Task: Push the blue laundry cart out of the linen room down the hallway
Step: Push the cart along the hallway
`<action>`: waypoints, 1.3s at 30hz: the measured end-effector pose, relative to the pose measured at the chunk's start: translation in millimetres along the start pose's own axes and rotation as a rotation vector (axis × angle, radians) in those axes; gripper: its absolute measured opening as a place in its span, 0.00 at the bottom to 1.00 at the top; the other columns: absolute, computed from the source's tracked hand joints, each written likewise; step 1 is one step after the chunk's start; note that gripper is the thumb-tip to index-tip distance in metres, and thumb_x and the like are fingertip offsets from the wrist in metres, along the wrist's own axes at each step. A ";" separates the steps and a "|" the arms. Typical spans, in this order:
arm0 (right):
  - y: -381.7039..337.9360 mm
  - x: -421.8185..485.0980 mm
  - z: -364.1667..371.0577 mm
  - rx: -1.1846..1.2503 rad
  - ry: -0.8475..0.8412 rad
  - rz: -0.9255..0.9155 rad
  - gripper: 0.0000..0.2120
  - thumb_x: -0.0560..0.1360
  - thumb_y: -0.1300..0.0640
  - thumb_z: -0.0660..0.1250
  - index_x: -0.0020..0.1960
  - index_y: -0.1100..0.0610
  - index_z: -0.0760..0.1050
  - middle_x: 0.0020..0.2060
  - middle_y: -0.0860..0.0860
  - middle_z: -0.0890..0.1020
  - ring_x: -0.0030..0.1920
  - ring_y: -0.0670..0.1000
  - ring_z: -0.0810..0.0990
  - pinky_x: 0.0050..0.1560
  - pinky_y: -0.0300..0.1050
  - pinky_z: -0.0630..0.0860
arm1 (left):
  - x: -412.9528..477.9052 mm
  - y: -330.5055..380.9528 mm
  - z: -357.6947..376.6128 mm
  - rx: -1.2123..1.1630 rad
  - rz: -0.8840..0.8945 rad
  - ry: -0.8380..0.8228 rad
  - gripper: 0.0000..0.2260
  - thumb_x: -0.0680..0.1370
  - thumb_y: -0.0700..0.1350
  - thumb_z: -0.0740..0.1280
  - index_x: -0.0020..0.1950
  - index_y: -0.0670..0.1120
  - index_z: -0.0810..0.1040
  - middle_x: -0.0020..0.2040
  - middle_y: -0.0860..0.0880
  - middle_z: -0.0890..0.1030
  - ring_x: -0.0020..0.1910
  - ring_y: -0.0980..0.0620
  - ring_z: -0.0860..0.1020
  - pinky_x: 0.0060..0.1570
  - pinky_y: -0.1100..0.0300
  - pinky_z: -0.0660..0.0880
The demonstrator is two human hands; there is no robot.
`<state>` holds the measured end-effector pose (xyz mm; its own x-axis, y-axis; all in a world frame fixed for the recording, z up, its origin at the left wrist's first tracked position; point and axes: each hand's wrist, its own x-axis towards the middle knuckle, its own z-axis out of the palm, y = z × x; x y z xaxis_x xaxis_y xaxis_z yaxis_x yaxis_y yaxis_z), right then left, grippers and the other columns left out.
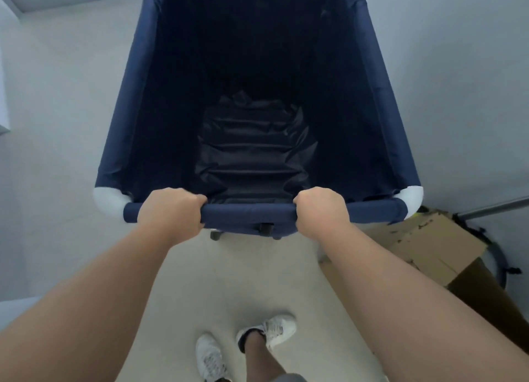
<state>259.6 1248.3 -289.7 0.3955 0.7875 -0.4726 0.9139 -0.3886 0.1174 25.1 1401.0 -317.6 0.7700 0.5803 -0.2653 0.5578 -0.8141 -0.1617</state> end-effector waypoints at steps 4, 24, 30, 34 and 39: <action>2.8 13.0 -5.2 0.051 -0.043 0.026 0.09 0.67 0.62 0.67 0.47 0.53 0.78 0.36 0.49 0.76 0.37 0.54 0.75 0.33 0.46 0.70 | 23.9 -10.9 -4.7 0.063 0.016 -0.004 0.09 0.72 0.58 0.64 0.49 0.58 0.77 0.37 0.56 0.80 0.34 0.51 0.76 0.32 0.58 0.65; 74.0 103.1 -55.6 0.095 -0.102 0.180 0.07 0.69 0.55 0.70 0.48 0.53 0.77 0.39 0.50 0.77 0.40 0.54 0.77 0.38 0.47 0.74 | 168.8 -3.1 -44.8 -0.017 0.118 0.033 0.03 0.72 0.53 0.64 0.42 0.55 0.75 0.29 0.54 0.73 0.29 0.50 0.72 0.30 0.58 0.64; 87.5 132.6 -65.0 0.089 -0.037 0.188 0.06 0.71 0.58 0.66 0.47 0.52 0.76 0.37 0.48 0.75 0.40 0.53 0.75 0.37 0.46 0.70 | 204.7 -10.7 -51.7 -0.022 0.139 0.029 0.06 0.71 0.53 0.65 0.39 0.55 0.69 0.27 0.55 0.67 0.26 0.51 0.68 0.28 0.58 0.60; 105.9 150.0 -70.7 0.071 -0.036 0.178 0.05 0.71 0.59 0.65 0.46 0.51 0.75 0.37 0.48 0.74 0.39 0.53 0.74 0.36 0.45 0.69 | 225.0 -3.9 -58.1 -0.036 0.129 0.011 0.07 0.71 0.54 0.65 0.39 0.55 0.68 0.26 0.55 0.66 0.27 0.50 0.68 0.30 0.57 0.62; 134.8 172.8 -77.8 0.057 -0.033 0.143 0.05 0.70 0.60 0.64 0.44 0.51 0.74 0.34 0.48 0.73 0.38 0.53 0.75 0.35 0.45 0.69 | 252.1 8.5 -69.7 -0.036 0.102 0.000 0.05 0.71 0.53 0.65 0.40 0.54 0.71 0.27 0.54 0.67 0.28 0.50 0.69 0.30 0.58 0.63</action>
<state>458.3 1369.2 -287.6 0.5169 0.7067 -0.4831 0.8417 -0.5226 0.1362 245.6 1542.0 -319.6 0.8235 0.4942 -0.2787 0.4871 -0.8677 -0.0992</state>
